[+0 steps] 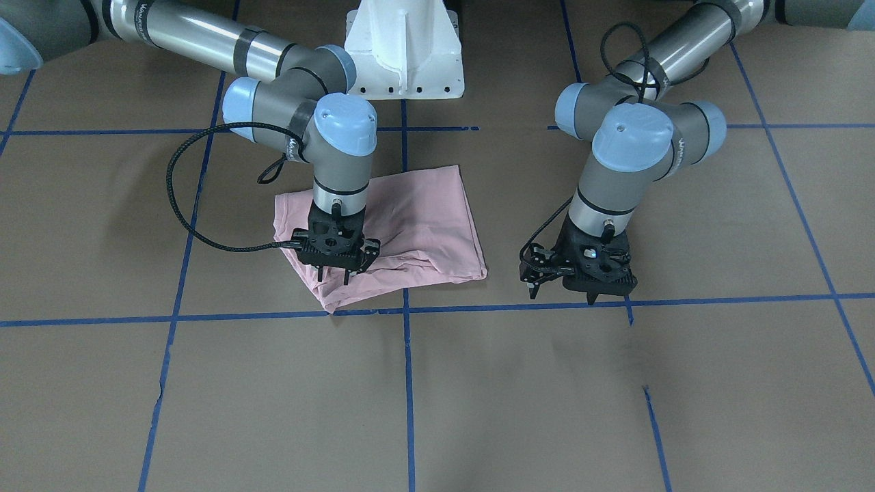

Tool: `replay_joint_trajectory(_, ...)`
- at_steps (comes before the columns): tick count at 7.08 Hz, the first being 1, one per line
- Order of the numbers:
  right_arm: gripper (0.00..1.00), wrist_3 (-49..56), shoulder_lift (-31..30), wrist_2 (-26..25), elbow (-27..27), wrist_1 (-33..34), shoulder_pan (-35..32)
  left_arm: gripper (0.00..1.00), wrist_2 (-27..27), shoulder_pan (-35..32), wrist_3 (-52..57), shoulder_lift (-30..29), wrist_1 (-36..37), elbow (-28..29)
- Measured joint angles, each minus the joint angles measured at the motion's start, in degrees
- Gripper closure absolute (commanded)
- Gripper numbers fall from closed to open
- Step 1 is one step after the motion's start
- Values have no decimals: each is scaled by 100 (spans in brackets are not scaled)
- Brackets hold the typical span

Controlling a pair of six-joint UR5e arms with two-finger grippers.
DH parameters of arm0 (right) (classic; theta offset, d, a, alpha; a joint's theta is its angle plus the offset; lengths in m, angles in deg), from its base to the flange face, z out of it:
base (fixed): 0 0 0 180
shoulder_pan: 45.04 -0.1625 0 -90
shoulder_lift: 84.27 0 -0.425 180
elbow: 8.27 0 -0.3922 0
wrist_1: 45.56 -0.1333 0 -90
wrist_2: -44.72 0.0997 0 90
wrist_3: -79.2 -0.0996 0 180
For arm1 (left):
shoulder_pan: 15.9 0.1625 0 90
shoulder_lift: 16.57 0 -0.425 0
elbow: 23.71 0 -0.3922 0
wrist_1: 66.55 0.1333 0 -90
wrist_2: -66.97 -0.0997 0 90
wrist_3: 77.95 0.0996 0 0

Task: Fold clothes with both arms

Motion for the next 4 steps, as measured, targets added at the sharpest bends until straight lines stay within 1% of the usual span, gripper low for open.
replay_joint_trajectory(1,0,235,9,339,-158,11,-220,1,-16,237,-583,-51,-110,11)
replay_joint_trajectory(2,0,452,-48,655,-357,24,-452,14,-57,495,-1250,-154,-209,33)
replay_joint_trajectory(3,0,611,-133,844,-506,30,-614,28,-162,712,-1821,-310,-234,87)
replay_joint_trajectory(4,0,707,-193,919,-576,32,-697,36,-294,855,-2271,-499,-213,216)
